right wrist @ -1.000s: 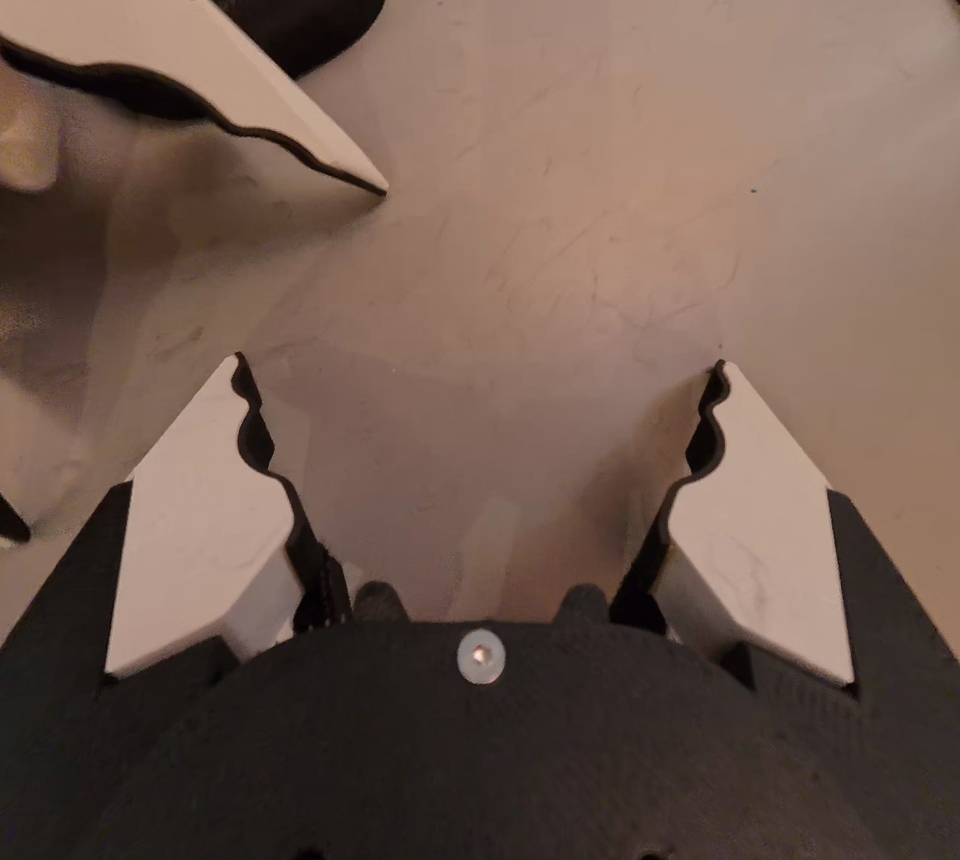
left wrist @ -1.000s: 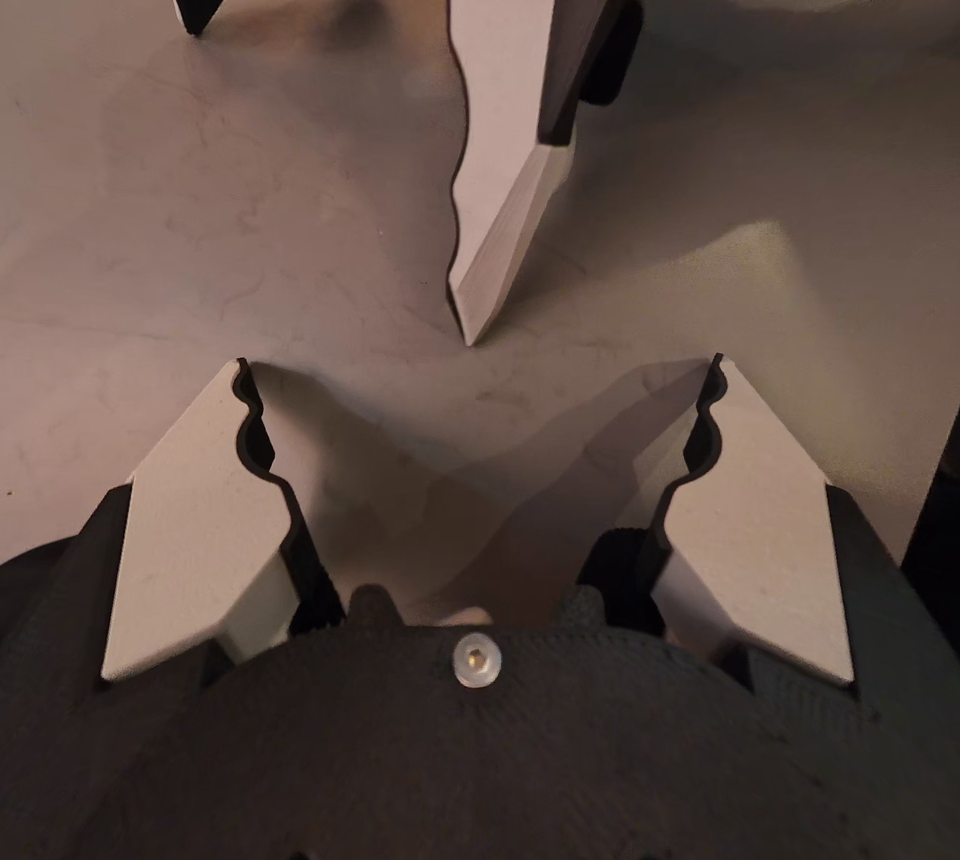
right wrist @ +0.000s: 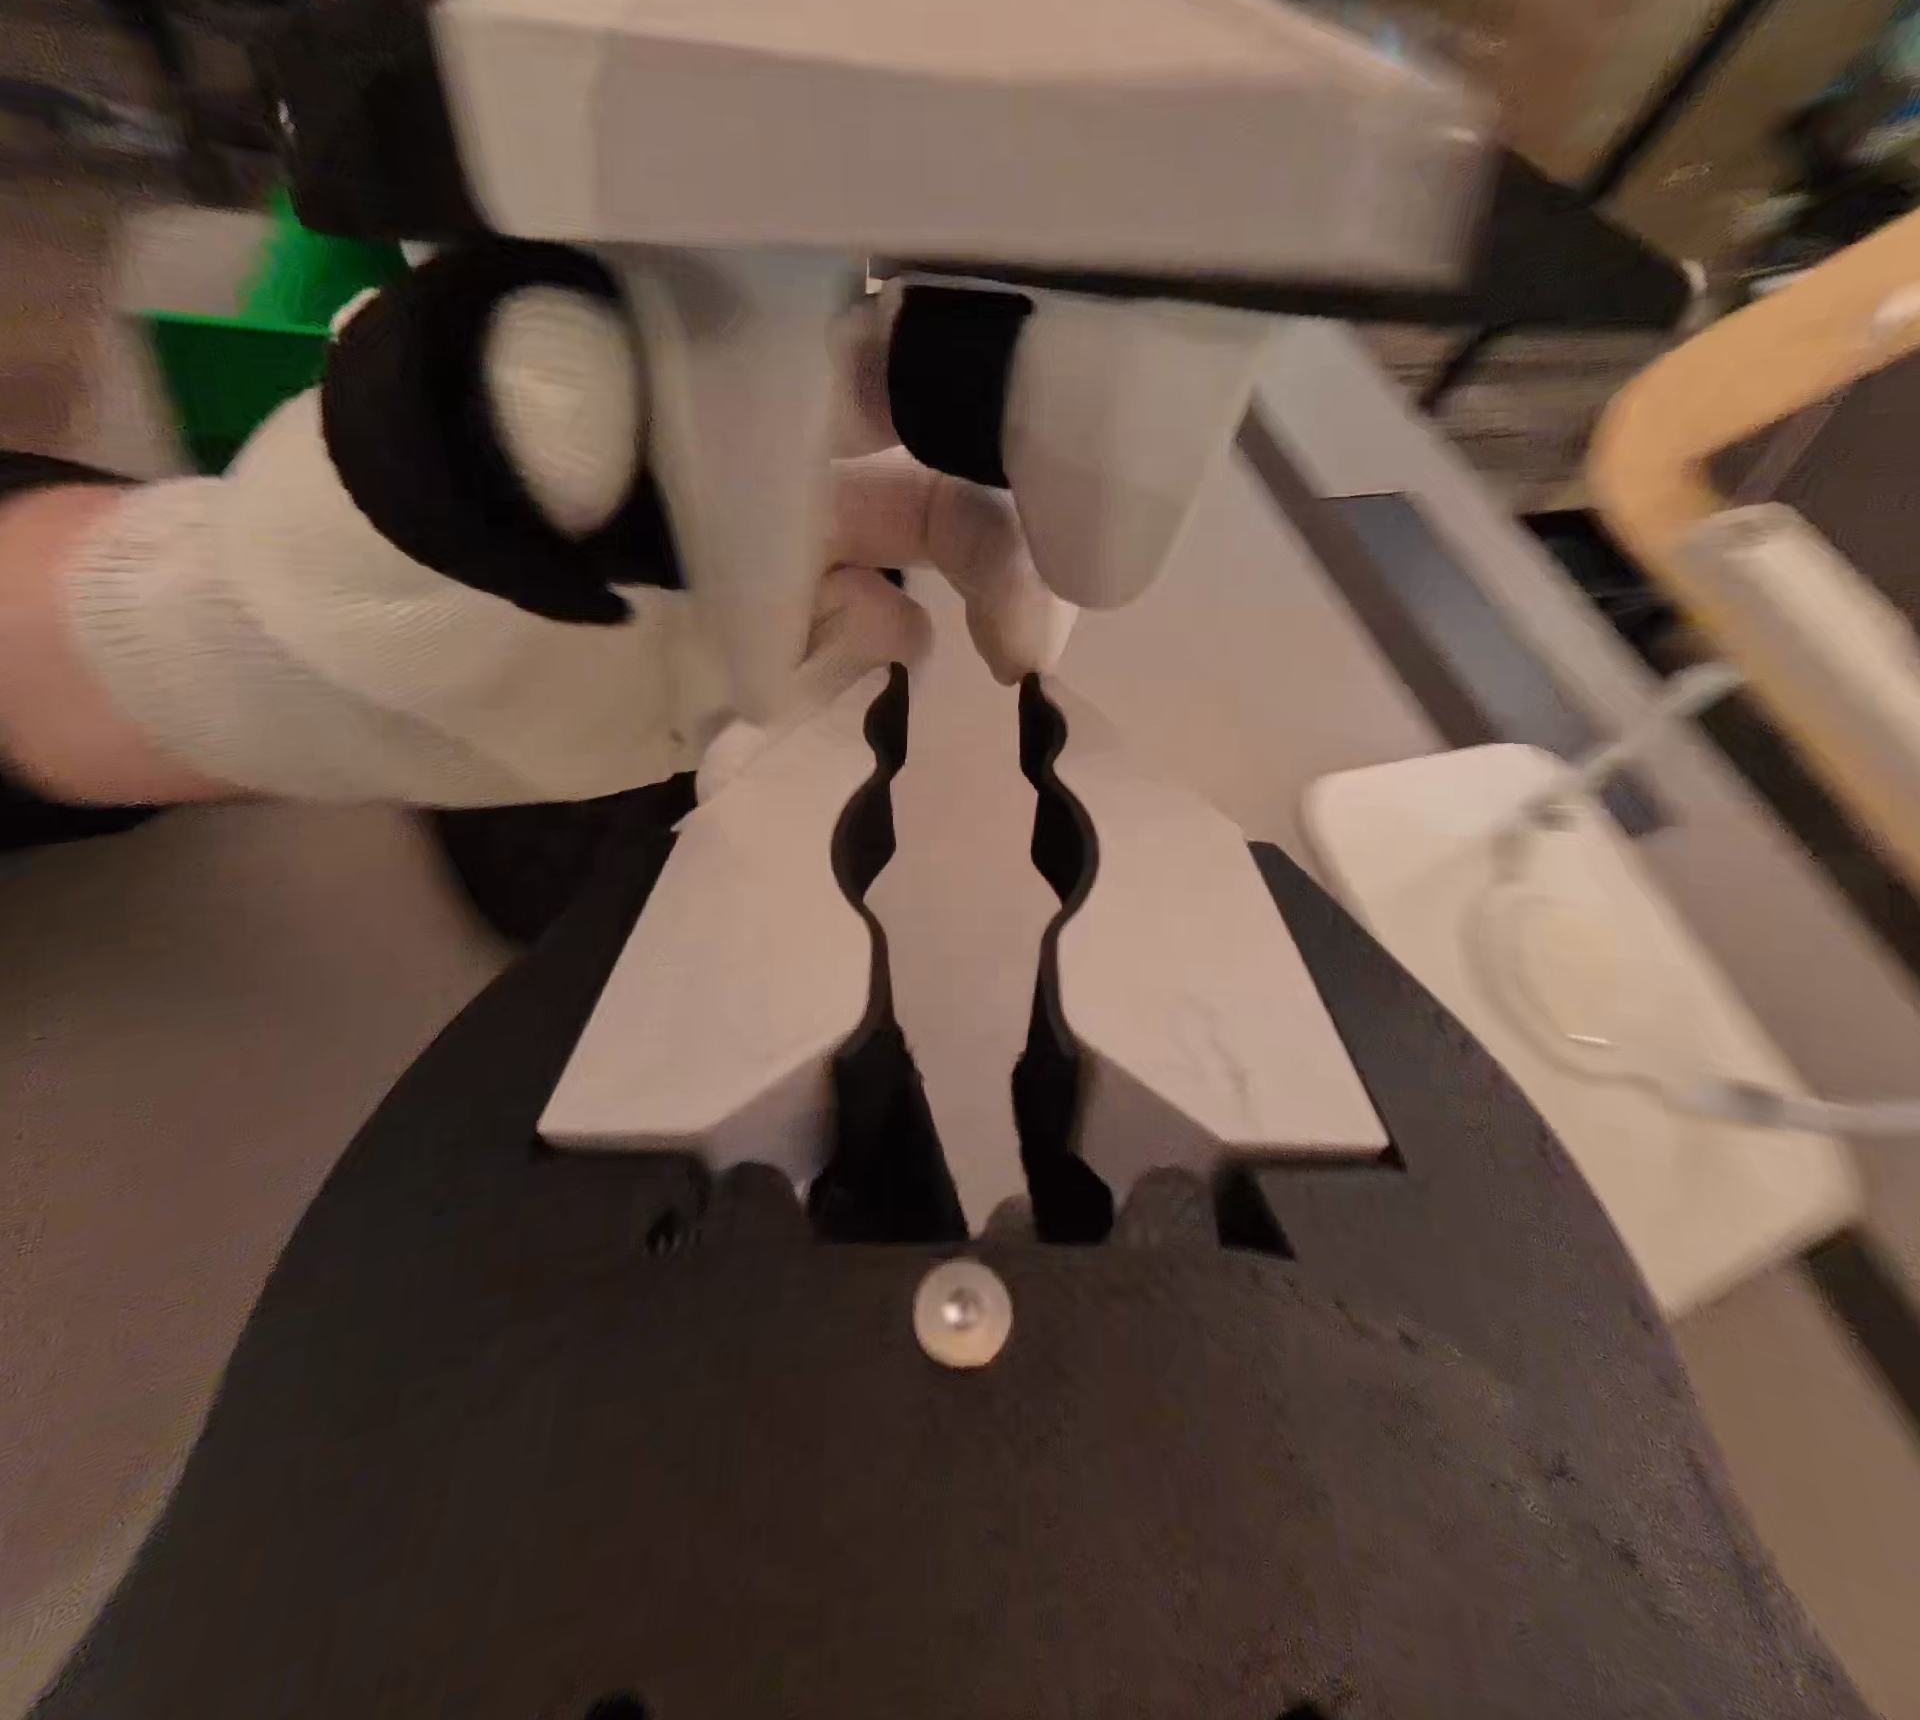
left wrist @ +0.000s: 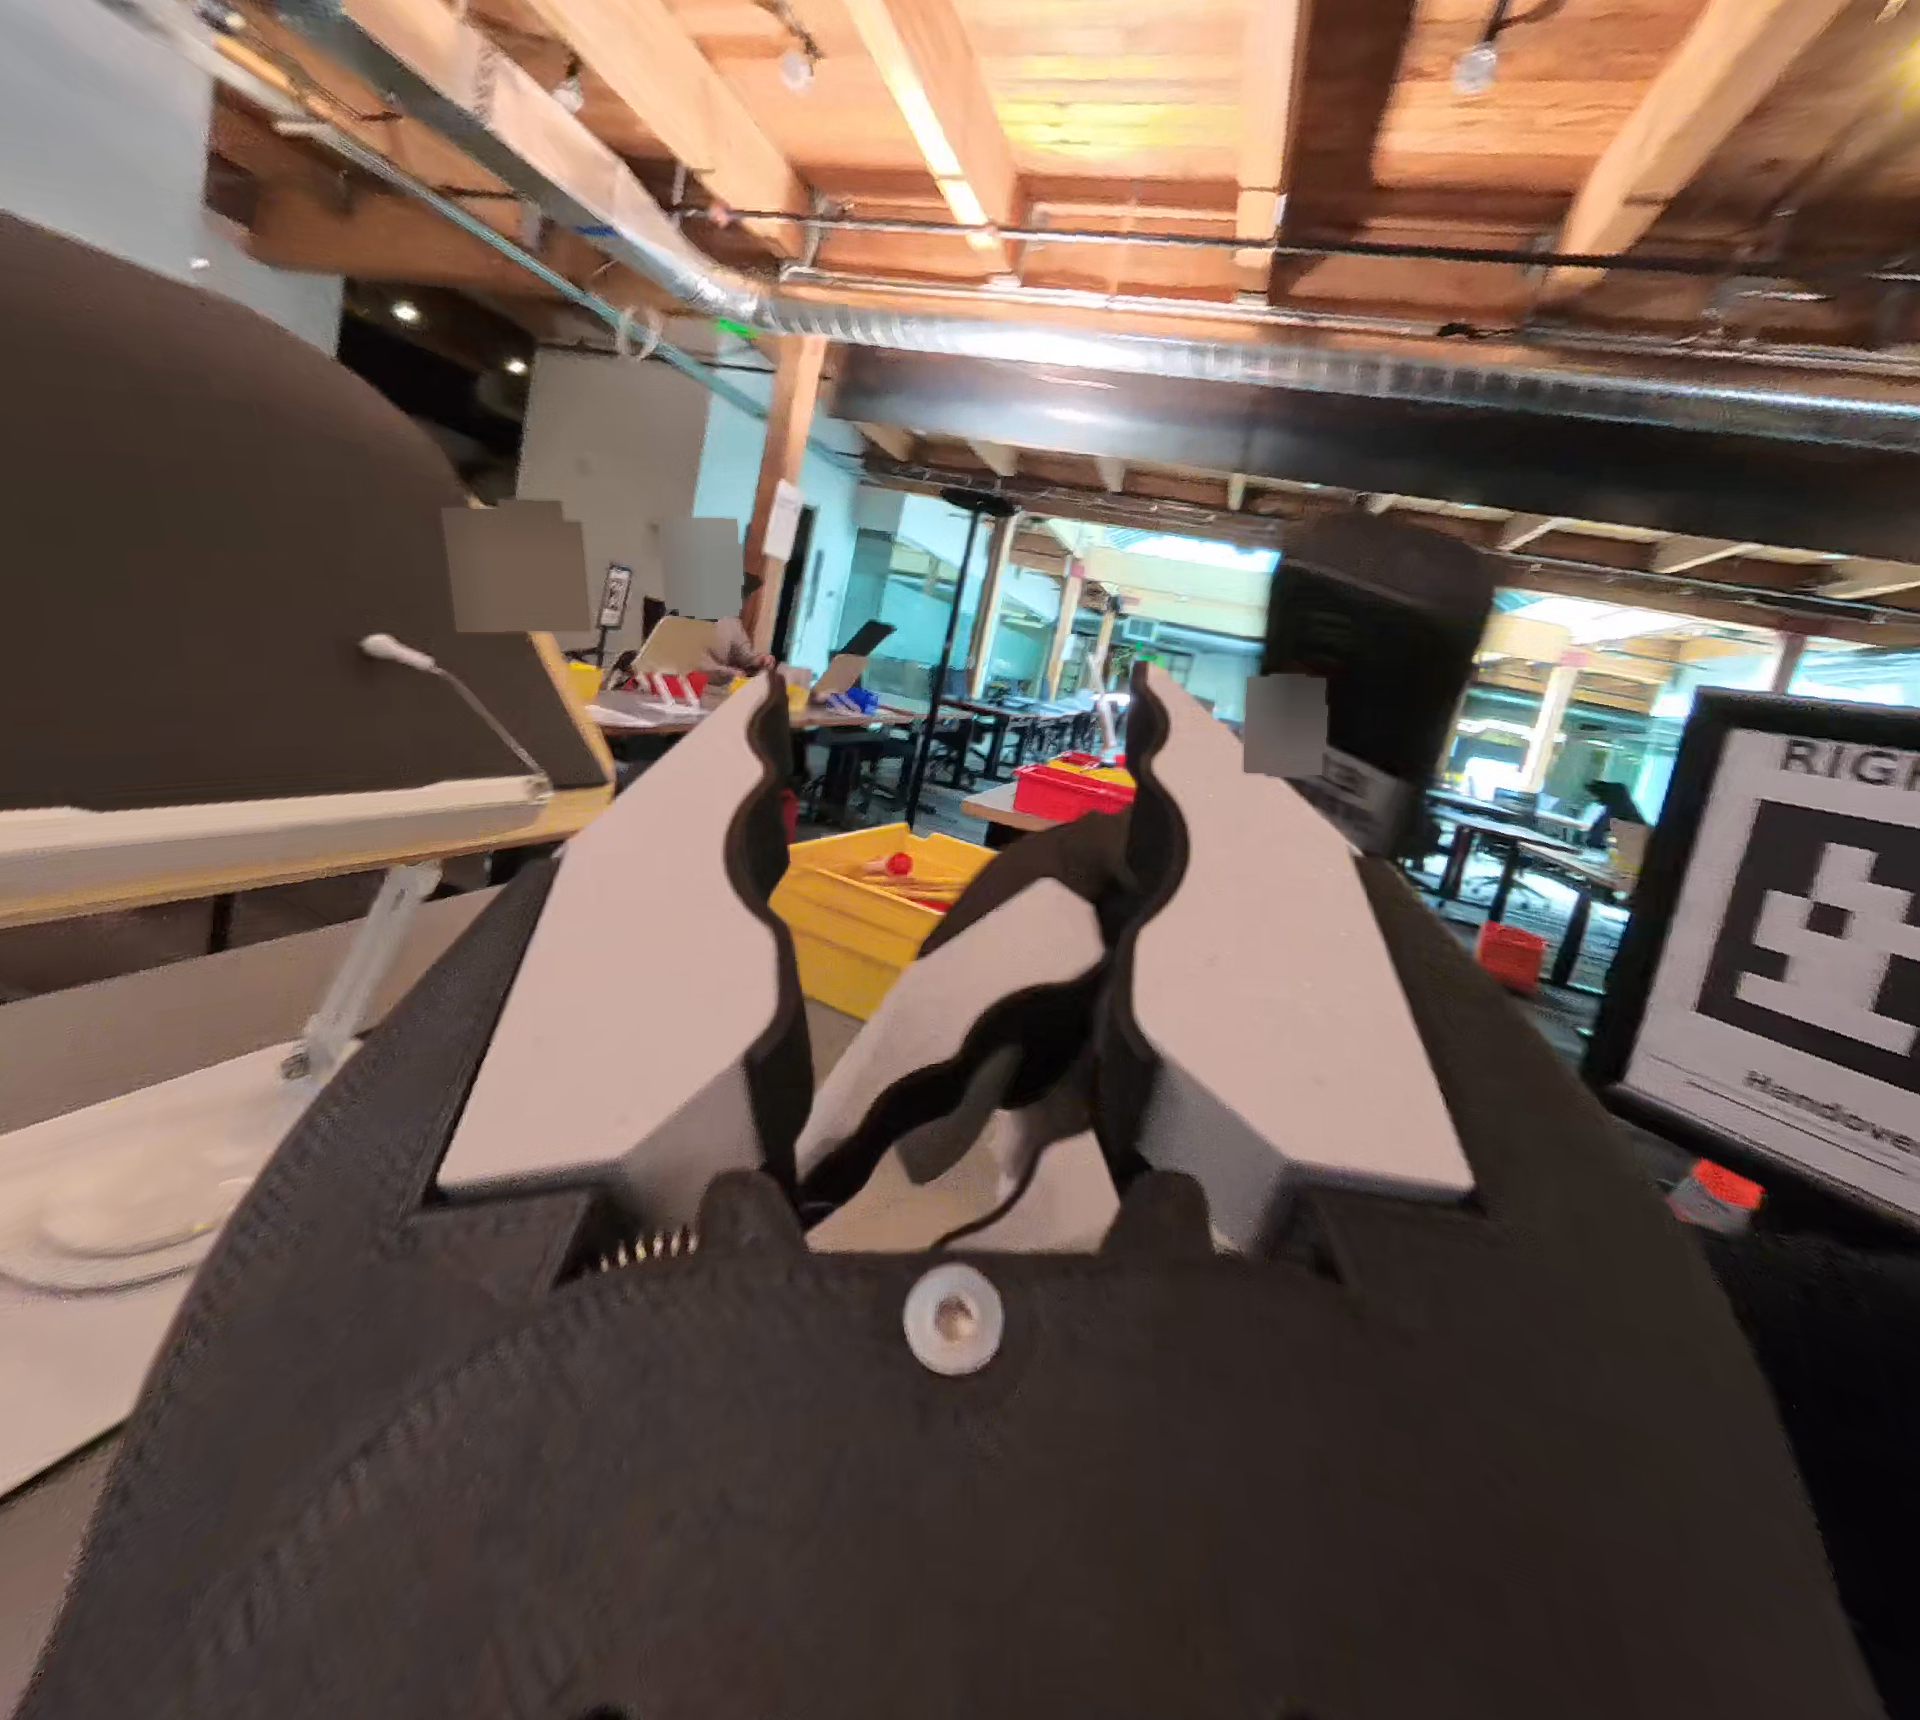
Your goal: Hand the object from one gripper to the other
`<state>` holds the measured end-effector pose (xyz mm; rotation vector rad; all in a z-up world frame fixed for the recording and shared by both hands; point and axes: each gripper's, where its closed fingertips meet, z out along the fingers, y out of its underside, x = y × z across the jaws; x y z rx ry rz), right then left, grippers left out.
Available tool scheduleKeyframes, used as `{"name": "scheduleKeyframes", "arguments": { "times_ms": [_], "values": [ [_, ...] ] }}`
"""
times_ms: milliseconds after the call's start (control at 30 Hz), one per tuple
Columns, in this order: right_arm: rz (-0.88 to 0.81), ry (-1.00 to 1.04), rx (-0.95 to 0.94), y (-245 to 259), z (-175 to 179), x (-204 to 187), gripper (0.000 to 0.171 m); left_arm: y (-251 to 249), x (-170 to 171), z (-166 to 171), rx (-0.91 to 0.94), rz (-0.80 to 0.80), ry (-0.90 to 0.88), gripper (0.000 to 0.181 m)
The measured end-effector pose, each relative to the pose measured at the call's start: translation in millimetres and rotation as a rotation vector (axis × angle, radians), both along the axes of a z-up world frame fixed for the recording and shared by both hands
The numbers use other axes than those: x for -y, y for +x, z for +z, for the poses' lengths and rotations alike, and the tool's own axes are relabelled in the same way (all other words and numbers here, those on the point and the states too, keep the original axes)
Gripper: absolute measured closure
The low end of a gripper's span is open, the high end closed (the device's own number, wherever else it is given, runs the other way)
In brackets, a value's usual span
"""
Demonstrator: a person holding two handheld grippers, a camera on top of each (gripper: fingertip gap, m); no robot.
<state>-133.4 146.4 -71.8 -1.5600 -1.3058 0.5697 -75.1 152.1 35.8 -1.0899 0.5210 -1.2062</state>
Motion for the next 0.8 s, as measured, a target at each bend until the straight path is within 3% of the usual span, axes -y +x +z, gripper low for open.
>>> {"name": "scheduleKeyframes", "arguments": {
  "times_ms": [67, 167, 267, 367, 433, 533, 667, 800],
  "values": [
    [-0.022, 0.193, 0.06, -8, 2, -5, 0.162, 3, -8, -1, 0.003, -0.014, 0.017, 0.134],
    [-0.097, 0.388, 0.129, -12, -4, -18, 0.171, 9, -17, -14, 0.046, -0.157, -0.107, 0.145],
    [-0.057, 0.256, 0.082, -19, -20, -14, 0.171, 1, -24, -28, 0.082, -0.215, -0.177, 0.172],
    [-0.089, 0.307, 0.068, -20, -21, -15, 0.171, 5, -20, -32, 0.033, -0.26, -0.172, 0.175],
    [-0.118, 0.362, -0.072, -21, -14, -14, 0.171, 13, -15, -34, -0.075, -0.231, -0.129, 0.18],
    [-0.045, 0.166, -0.092, -21, -25, -11, 0.171, 20, -13, -46, -0.118, -0.267, -0.173, 0.177],
    [-0.01, 0.135, -0.05, -19, -24, -6, 0.171, 24, -7, -44, -0.139, -0.276, -0.155, 0.171],
    [0.021, 0.041, -0.059, -9, -35, -8, 0.171, 28, -3, -47, -0.136, -0.236, -0.048, 0.147]
  ]
}}
